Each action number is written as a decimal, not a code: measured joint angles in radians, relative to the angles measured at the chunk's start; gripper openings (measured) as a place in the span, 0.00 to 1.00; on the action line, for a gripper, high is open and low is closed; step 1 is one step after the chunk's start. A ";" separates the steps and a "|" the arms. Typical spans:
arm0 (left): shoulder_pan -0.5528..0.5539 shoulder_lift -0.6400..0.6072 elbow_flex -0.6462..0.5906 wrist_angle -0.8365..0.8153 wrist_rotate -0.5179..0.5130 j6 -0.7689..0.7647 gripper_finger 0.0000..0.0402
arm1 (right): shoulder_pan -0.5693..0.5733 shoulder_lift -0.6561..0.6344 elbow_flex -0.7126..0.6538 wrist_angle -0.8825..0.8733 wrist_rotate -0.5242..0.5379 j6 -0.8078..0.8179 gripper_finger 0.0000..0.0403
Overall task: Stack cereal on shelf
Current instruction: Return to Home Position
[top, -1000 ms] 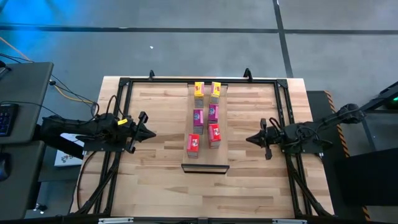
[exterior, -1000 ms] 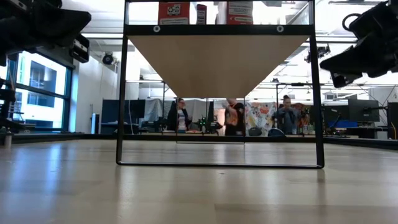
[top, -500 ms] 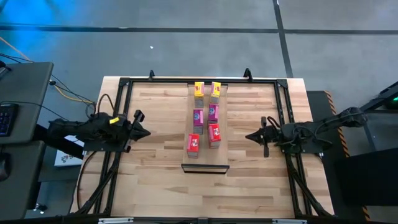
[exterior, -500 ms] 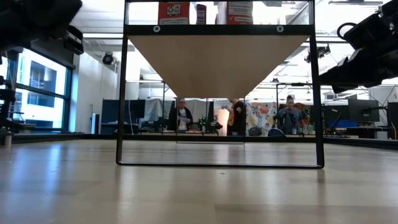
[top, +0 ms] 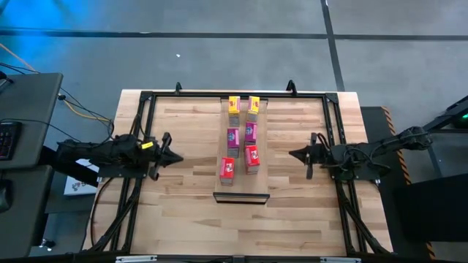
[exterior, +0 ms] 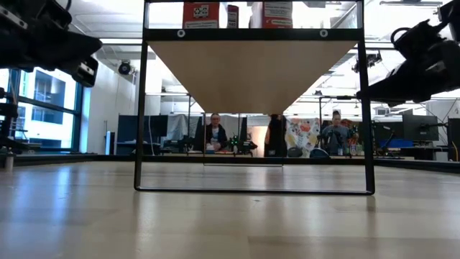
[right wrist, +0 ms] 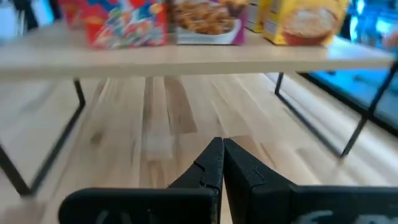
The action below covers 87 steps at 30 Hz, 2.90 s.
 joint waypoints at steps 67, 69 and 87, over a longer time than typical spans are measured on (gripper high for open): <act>0.008 0.006 0.001 -0.005 -0.054 -0.001 0.00 | 0.000 -0.287 -0.001 0.000 -0.031 0.170 0.00; 0.008 0.007 0.001 -0.005 -0.054 -0.001 0.00 | 0.000 -0.287 -0.001 0.000 -0.030 0.170 0.00; 0.008 0.007 0.001 -0.005 -0.054 -0.001 0.00 | 0.000 -0.287 -0.001 0.000 -0.030 0.170 0.00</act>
